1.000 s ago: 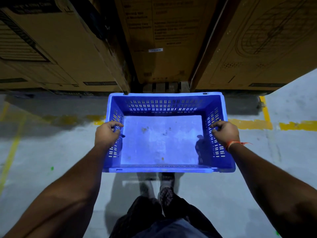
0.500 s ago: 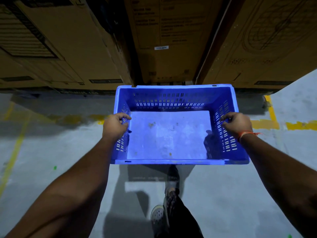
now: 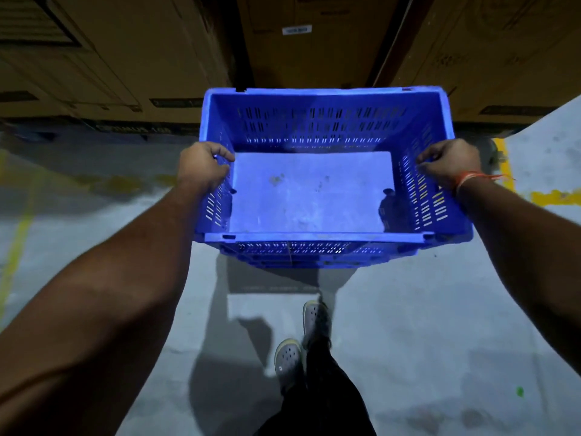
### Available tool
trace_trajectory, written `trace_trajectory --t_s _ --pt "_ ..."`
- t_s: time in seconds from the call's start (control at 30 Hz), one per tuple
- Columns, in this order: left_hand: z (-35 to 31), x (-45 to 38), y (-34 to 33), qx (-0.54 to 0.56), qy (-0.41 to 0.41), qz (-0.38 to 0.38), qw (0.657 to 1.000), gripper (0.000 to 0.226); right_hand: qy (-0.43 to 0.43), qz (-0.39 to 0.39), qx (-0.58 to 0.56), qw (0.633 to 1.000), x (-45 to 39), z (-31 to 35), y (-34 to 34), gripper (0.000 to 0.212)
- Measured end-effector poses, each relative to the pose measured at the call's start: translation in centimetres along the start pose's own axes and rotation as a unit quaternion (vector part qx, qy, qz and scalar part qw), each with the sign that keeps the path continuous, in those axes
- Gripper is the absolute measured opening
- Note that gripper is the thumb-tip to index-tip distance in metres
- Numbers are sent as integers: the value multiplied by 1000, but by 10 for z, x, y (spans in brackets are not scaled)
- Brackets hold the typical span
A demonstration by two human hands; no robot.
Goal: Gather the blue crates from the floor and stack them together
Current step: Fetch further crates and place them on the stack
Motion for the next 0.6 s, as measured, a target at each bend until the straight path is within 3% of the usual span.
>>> trace_trajectory --t_s 0.6 --pt "1 16 -1 -8 -18 0 1000 14 7 1 0 1000 10 -6 -4 14"
Point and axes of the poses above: each hand's wrist, its own x-axis away from the middle knuckle, its own y-axis out of the back of the hand, z = x × y, the point moved 9 cm from there along -x, towards the middle knuckle, and after that the axes turned 7 degrees about x, right-handed, at the moved point
